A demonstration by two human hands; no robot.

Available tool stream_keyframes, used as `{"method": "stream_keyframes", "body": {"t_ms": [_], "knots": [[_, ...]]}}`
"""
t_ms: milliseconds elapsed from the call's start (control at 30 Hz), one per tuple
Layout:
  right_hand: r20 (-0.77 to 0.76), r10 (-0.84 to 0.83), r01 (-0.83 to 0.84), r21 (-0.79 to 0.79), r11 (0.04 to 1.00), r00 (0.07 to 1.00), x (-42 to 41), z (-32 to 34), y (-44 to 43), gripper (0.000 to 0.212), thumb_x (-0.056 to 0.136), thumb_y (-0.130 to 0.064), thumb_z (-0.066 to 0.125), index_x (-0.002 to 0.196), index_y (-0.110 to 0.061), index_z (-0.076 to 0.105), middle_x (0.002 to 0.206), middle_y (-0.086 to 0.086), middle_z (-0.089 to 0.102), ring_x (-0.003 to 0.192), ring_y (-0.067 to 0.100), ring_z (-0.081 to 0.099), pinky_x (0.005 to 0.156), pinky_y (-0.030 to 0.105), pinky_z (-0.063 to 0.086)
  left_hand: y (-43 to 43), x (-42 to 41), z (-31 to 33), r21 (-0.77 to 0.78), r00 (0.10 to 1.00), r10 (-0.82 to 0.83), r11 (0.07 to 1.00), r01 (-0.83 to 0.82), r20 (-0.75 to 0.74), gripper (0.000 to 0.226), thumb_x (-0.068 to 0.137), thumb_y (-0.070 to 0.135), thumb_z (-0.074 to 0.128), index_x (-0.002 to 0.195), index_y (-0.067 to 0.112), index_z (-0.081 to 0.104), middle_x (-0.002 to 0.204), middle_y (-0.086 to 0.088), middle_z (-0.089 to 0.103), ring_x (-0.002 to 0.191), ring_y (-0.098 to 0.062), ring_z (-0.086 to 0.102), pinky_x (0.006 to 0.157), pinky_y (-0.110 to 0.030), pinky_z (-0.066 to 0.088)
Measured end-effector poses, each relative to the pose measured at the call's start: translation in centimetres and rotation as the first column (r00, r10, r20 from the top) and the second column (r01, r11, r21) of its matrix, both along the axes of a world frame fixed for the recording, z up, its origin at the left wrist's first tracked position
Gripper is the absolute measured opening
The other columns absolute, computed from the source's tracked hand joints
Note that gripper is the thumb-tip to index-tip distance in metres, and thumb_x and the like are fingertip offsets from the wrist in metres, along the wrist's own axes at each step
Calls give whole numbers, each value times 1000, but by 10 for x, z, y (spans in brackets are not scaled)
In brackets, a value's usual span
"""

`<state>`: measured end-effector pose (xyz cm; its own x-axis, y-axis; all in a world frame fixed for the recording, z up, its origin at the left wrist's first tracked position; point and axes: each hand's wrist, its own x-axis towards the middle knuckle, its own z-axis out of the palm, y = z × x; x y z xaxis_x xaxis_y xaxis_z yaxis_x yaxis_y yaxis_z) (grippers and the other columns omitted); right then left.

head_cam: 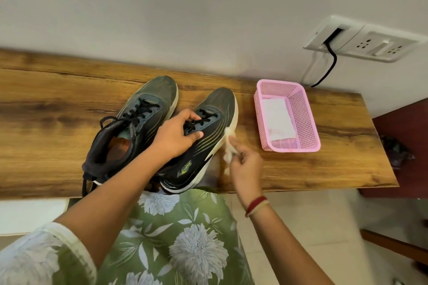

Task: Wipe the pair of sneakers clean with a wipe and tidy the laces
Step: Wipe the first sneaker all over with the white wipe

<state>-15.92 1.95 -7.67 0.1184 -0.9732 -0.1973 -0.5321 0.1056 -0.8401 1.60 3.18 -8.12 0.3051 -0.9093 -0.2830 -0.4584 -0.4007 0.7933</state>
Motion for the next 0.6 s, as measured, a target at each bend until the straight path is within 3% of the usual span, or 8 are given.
{"method": "stream_keyframes", "body": {"t_ms": [100, 200, 300, 367, 467, 533, 600], "knots": [[-14, -137, 136, -81, 987, 990, 2, 1, -40, 41, 87, 8, 45, 122, -8, 60, 124, 6, 60, 112, 14, 54, 98, 15, 34, 3, -3, 2, -10, 1000, -12, 1000, 12, 15, 30, 83, 29, 69, 110, 29, 55, 104, 15, 53, 108, -12, 53, 89, -29, 38], [-50, -134, 134, 13, 991, 990, 23, -12, -37, 40, 89, 6, 45, 125, -6, 57, 128, 9, 57, 118, 19, 51, 91, 7, 28, 8, -7, 5, -8, 998, -12, 1000, 12, 64, 32, 84, 29, 68, 112, 28, 54, 106, 13, 56, 105, -13, 55, 85, -27, 37], [-24, -90, 92, 93, 991, 996, 27, -23, -3, 40, 88, 7, 45, 123, -8, 59, 126, 8, 59, 116, 20, 54, 97, 13, 33, 22, -4, 5, 12, 943, -193, 980, 197, 271, 37, 87, 31, 62, 121, 25, 47, 122, 3, 54, 108, -21, 57, 86, -33, 42], [53, -52, 40, 211, 977, 997, 14, -31, 11, 40, 88, 7, 46, 115, -16, 64, 120, 7, 63, 107, 21, 59, 101, 32, 42, 36, 0, 6, 90, 857, -358, 932, 351, 369, 48, 90, 36, 57, 133, 24, 38, 139, -3, 40, 121, -26, 49, 94, -37, 44], [138, -163, 121, 269, 955, 977, -4, -26, 2, 39, 87, 9, 49, 99, -22, 68, 112, 4, 66, 102, 26, 62, 94, 47, 48, 58, 3, 12, 215, 739, -502, 864, 456, 450, 72, 89, 53, 50, 147, 27, 16, 158, -6, 1, 145, -27, 8, 116, -45, 20], [133, -176, 153, 163, 975, 975, -8, -17, -11, 36, 86, 10, 51, 105, -15, 68, 113, 6, 65, 104, 22, 61, 98, 42, 47, 68, 0, 16, 290, 621, -565, 820, 493, 543, 88, 85, 65, 46, 150, 30, -2, 158, -3, -12, 146, -24, -9, 118, -47, 7], [80, -126, 123, 37, 992, 989, -4, -5, -21, 33, 84, 8, 55, 111, -7, 66, 114, 7, 65, 107, 16, 59, 98, 23, 43, 73, -2, 16, 331, 588, -578, 813, 479, 566, 98, 79, 70, 50, 148, 34, -11, 158, -1, -12, 145, -26, -10, 117, -51, 6]]}}
